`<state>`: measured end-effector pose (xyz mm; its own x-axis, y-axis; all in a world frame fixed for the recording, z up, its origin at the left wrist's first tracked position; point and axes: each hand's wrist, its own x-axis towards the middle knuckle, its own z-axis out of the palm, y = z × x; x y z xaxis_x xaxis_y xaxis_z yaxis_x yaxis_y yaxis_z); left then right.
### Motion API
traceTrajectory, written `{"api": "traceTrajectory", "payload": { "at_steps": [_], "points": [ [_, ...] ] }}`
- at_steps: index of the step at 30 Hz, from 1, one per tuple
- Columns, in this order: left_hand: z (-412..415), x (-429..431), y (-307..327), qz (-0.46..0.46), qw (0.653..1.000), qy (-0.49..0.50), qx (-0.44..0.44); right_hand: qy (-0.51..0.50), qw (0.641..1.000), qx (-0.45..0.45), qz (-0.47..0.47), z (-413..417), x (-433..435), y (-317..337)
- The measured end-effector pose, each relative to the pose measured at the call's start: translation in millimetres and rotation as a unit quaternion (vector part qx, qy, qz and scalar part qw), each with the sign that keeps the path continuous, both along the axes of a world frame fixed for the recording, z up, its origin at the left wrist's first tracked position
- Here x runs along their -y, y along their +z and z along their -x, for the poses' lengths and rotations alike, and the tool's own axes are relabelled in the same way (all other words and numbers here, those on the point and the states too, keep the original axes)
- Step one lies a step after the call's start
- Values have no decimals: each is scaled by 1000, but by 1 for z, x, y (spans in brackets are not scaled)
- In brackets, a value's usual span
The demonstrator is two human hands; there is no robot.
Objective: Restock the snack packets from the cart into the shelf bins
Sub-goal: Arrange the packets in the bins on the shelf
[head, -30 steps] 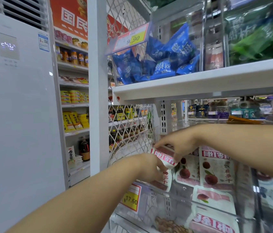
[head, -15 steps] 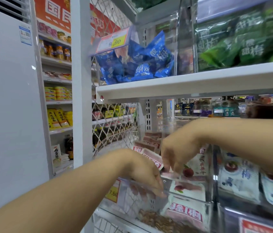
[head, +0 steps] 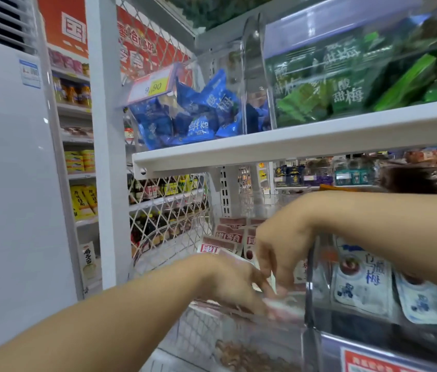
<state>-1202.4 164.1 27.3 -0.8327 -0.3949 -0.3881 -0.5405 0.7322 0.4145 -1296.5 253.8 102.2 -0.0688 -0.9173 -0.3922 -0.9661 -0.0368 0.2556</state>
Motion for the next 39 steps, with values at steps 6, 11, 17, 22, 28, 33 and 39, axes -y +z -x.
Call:
{"api": "traceTrajectory", "payload": {
  "at_steps": [6,11,17,22,28,33,39],
  "points": [
    [17,22,1,-140,961,116,-210,-38,994,67,78,27,11,9],
    [45,25,-15,-109,948,149,-258,-73,990,-21,118,52,29,-5],
    [45,30,-16,-126,964,115,-202,-107,987,-68,103,67,53,-16],
    [18,24,4,162,984,-16,-77,-77,985,-91,124,62,54,-21],
    [-7,26,-10,325,924,-96,176,-27,986,-66,152,48,51,-24],
    [-4,26,-7,376,889,-79,249,-36,996,-10,87,32,48,-26],
    [-3,26,-3,361,892,-28,271,-44,997,-18,54,26,33,-21]
  ]
}}
